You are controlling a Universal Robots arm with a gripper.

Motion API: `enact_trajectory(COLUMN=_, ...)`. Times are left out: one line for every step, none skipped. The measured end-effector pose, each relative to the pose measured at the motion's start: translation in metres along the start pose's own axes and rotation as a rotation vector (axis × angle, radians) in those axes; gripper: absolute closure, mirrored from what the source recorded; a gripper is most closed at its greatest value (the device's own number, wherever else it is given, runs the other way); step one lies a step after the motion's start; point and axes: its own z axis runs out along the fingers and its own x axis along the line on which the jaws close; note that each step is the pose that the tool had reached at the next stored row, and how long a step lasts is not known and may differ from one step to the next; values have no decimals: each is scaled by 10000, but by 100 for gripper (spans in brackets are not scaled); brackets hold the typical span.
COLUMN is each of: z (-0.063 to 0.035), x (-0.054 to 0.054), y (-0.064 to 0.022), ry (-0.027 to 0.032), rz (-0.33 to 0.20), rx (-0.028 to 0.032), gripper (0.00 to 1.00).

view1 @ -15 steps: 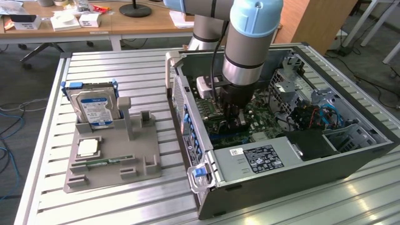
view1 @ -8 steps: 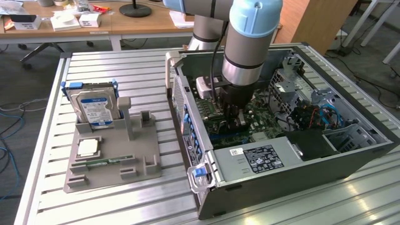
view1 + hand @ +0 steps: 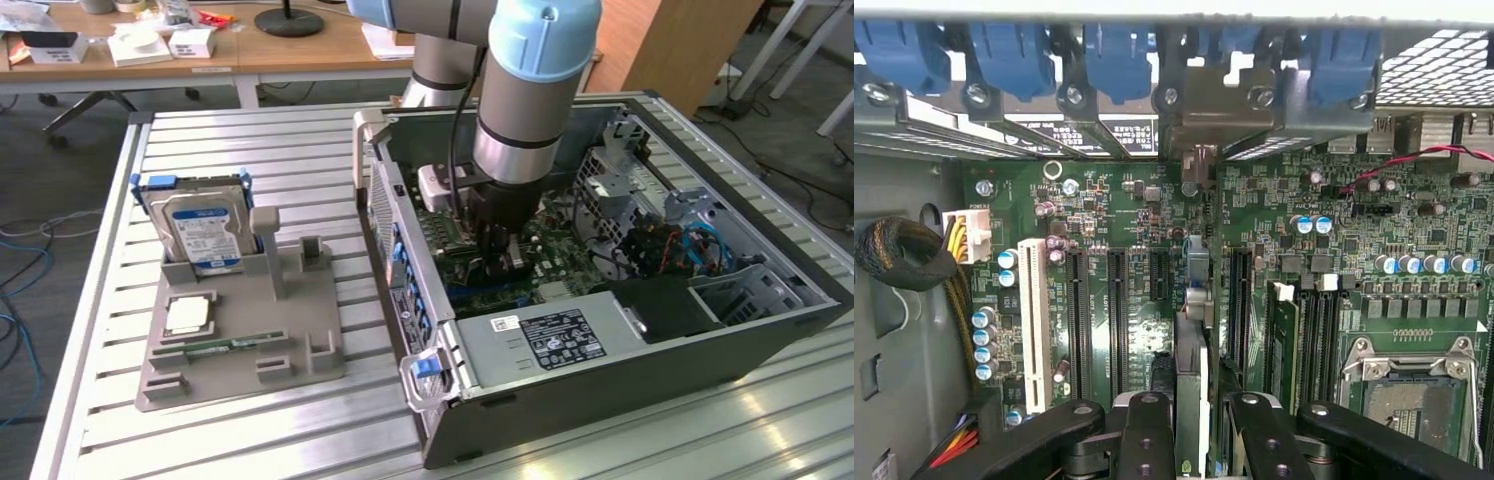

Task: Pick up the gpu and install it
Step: 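Insert the gpu into the slot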

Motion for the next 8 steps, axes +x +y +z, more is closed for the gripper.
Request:
enact_trajectory(z=6, x=0, y=0, ry=-5, rz=-1, rx=2, gripper=74)
enact_trajectory(z=11, x=0, y=0, ry=-5, rz=-5, rx=2, gripper=74)
enact_trajectory(z=18, x=0, y=0, ry=-8, rz=-8, rx=5, gripper=74)
enact_trajectory(z=24, x=0, y=0, ry=-9, rz=-11, rx=4, gripper=74)
enact_trajectory(z=24, x=0, y=1, ry=-7, rz=-14, rx=2, gripper=74)
enact_trajectory(z=24, x=1, y=1, ry=-5, rz=-14, rx=1, gripper=74)
enact_trajectory(z=24, x=1, y=1, ry=-4, rz=-15, rx=1, gripper=74)
enact_trajectory(z=24, x=1, y=1, ry=-5, rz=-15, rx=1, gripper=74)
